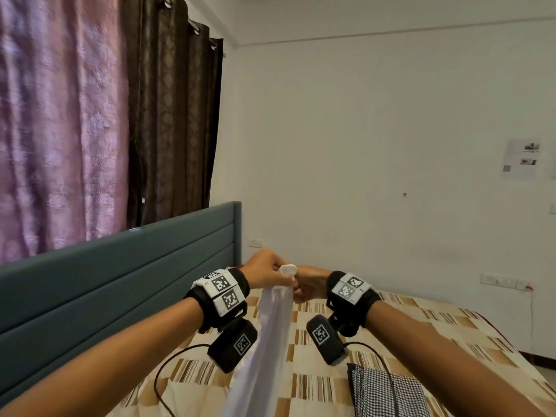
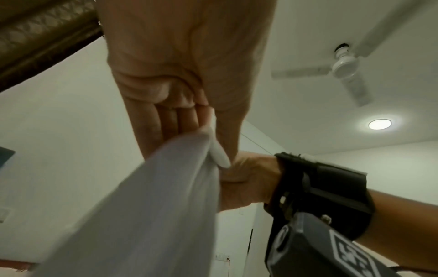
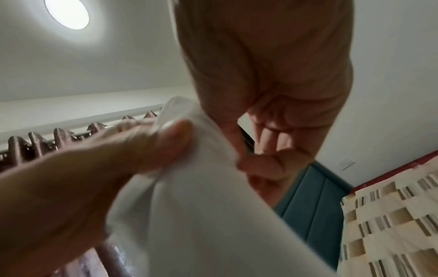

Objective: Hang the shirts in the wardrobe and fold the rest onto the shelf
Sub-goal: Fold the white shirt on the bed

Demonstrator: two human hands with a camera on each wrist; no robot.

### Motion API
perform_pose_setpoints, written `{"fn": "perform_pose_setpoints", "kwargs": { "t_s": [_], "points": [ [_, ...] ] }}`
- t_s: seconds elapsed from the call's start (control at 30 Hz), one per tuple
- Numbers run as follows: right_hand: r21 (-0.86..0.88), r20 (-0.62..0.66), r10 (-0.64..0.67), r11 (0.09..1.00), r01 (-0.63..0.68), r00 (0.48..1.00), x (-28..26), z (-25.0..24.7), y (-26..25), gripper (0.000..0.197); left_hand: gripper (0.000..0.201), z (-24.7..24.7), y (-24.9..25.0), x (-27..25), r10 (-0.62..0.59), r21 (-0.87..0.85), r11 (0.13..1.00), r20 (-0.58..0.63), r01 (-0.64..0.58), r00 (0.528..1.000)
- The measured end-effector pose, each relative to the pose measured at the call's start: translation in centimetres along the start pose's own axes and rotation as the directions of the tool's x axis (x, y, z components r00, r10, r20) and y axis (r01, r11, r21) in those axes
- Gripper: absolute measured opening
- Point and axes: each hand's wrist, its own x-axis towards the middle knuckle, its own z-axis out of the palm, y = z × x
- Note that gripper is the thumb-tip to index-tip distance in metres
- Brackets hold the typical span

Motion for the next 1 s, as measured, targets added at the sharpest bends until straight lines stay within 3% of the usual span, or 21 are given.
{"fn": "perform_pose_setpoints", "kwargs": {
  "t_s": [0.07,0.13,0.17,0.23,0.3,0.4,0.5,0.6,0.73,0.9,1.0],
  "points": [
    [-0.084,-0.009,-0.029,0.996,0.028,1.000,0.6,-0.3,-0.5,0.009,0.020,-0.6,0.4,-1.0,-0.015,-0.068,0.997,0.225,0.031,0.974],
    [-0.164,-0.009,-0.006,0.987,0.004,1.000,0.6,-0.9,-1.2,0.011,0.013,-1.6,-0.1,-2.0,-0.046,-0.214,0.967,0.380,0.136,0.924],
    [-0.188,0.028,0.026,0.982,-0.020,0.999,0.5,-1.0,-1.4,0.013,0.011,-2.0,-0.7,-2.4,-0.056,-0.286,0.941,0.390,0.179,0.919],
    [-0.265,0.086,0.128,0.959,-0.102,0.988,0.3,-0.6,-0.9,0.011,0.011,-2.1,-2.2,-3.2,-0.106,-0.363,0.905,0.309,0.220,0.945],
    [-0.372,0.061,0.225,0.909,-0.187,0.972,0.5,0.6,0.7,0.025,0.008,-1.7,-4.0,-3.8,-0.197,-0.360,0.898,0.185,0.253,0.963],
    [-0.437,0.025,0.244,0.875,-0.209,0.970,1.7,2.5,4.6,0.024,0.017,0.0,-7.7,-4.6,-0.307,-0.212,0.926,0.051,0.311,0.950],
    [-0.388,0.020,0.287,0.885,-0.257,0.958,3.1,4.3,9.7,0.020,0.023,4.7,-12.4,-7.1,-0.407,-0.097,0.906,0.071,0.412,0.911],
    [-0.386,0.019,0.357,0.864,-0.322,0.934,4.5,6.1,15.4,0.027,0.017,10.9,-16.9,-11.1,-0.512,-0.020,0.850,0.201,0.526,0.835],
    [-0.346,0.060,0.472,0.836,-0.426,0.879,6.0,8.9,24.5,0.016,0.006,17.9,-22.1,-16.3,-0.597,0.018,0.772,0.365,0.635,0.715],
    [-0.290,0.048,0.673,0.716,-0.635,0.738,7.6,13.2,37.5,0.016,0.021,24.1,-28.5,-20.7,-0.693,0.123,0.658,0.486,0.743,0.533],
    [-0.299,-0.045,0.706,0.666,-0.684,0.707,9.4,15.9,45.7,0.013,0.021,27.6,-32.9,-22.0,-0.703,0.171,0.643,0.518,0.746,0.487]
  ]
}}
